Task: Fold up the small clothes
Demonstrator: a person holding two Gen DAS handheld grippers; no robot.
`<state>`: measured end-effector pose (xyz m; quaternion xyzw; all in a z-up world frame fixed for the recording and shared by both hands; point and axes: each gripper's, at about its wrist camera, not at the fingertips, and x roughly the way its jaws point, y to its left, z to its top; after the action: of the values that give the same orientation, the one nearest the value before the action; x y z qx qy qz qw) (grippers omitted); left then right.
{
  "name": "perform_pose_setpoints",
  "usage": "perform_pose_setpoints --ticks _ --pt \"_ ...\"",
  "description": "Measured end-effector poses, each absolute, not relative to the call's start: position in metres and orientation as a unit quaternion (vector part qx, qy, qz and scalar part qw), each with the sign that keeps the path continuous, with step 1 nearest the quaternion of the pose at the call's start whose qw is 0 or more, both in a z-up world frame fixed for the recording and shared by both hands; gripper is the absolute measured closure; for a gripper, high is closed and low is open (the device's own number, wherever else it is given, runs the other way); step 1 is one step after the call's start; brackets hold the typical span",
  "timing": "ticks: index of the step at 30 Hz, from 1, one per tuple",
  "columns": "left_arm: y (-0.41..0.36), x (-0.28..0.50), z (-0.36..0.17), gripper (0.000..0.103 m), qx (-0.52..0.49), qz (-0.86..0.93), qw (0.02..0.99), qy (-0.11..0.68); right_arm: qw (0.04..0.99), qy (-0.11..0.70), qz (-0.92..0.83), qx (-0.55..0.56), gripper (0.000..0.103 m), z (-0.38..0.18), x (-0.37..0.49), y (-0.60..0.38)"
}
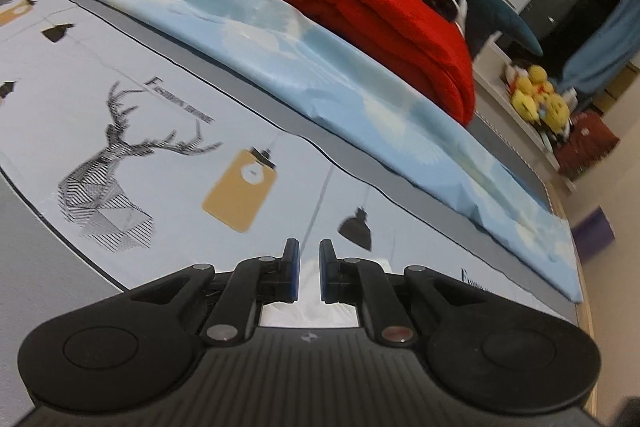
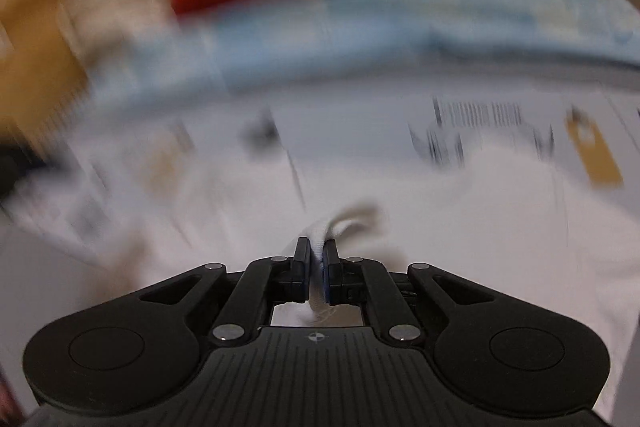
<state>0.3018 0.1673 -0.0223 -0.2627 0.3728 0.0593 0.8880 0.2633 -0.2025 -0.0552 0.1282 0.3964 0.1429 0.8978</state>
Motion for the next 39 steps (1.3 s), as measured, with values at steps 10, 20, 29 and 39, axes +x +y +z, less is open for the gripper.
perform_pose_setpoints --ticks 10,20,29,39 --pt "0.153 0.308 -0.032 0.094 -0.242 0.047 0.886 0.393 0.891 0.434 -0.066 0.114 0.097 -0.072 0.269 -0.371" --pt "0.082 0.317 -0.082 0.079 -0.186 -0.034 0.856 0.482 0.885 0.432 -0.05 0.167 0.097 -0.081 0.27 -0.404" --pt "0.023 0.312 -0.135 0.052 -0.052 -0.111 0.819 0.561 0.882 0.426 -0.043 0.197 0.097 -0.078 0.269 -0.417" --pt "0.039 0.303 -0.135 0.101 0.063 -0.123 0.81 0.57 0.886 0.411 -0.048 0.209 0.097 -0.071 0.27 -0.414"
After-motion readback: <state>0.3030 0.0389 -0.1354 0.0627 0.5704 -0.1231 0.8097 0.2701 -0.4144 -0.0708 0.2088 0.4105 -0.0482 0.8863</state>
